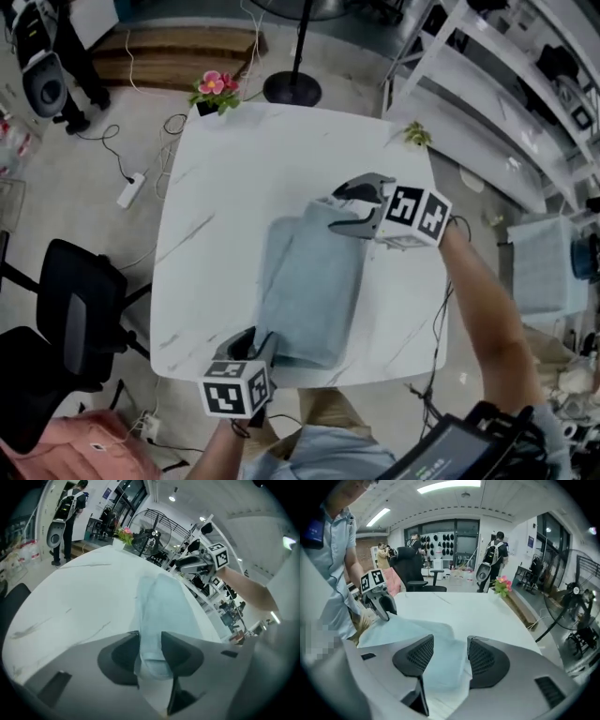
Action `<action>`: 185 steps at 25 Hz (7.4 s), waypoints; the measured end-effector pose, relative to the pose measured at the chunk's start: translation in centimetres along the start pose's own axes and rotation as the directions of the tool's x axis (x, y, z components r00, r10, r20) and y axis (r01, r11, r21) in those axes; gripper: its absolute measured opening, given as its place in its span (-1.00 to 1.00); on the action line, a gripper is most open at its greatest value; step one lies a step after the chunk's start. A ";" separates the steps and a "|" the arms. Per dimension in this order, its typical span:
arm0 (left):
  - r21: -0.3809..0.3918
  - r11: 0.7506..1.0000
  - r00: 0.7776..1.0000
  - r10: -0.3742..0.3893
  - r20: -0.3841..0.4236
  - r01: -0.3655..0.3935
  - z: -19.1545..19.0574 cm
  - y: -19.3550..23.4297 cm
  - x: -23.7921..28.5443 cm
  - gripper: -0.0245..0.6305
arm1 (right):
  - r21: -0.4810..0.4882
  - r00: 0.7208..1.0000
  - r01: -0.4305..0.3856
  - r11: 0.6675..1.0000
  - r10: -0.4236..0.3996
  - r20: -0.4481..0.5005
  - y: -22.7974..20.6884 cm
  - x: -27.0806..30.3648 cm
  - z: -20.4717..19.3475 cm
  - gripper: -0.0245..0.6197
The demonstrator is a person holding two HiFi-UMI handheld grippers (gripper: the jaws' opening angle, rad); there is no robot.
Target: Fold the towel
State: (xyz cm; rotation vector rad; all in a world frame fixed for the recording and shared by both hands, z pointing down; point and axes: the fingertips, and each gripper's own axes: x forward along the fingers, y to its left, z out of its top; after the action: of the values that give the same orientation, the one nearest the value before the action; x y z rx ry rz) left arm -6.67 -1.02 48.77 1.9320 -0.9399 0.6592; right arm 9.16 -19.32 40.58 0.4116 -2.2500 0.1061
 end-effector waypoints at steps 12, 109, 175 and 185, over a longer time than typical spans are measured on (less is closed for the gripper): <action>-0.113 0.989 0.996 0.092 0.012 -0.090 -0.3 0.0 0.2 -0.56 | 0.044 0.897 -0.442 0.896 0.441 0.038 -2.1 7.2 -2.8 -0.58; -0.010 0.988 0.985 -0.155 -0.073 0.155 -3.9 -9.1 1.9 -0.85 | 0.440 0.987 -0.056 0.896 -0.017 0.160 -0.9 0.9 -5.0 -0.35; -0.199 0.973 0.984 -0.087 0.154 0.117 -2.5 -1.9 -10.1 -0.90 | -0.317 0.988 -0.104 0.943 0.062 -0.141 20.3 -0.7 7.4 -0.78; -0.188 0.977 0.990 -0.078 0.115 0.099 -7.3 -2.4 -10.9 -0.90 | -0.644 0.964 0.064 0.763 -0.215 -0.159 28.1 4.9 0.4 -0.76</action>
State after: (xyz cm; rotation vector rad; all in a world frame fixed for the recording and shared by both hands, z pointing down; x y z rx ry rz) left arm -11.61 10.02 43.19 1.8372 -0.9418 0.4006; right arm -3.35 5.82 45.71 0.1806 -1.8739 -0.6507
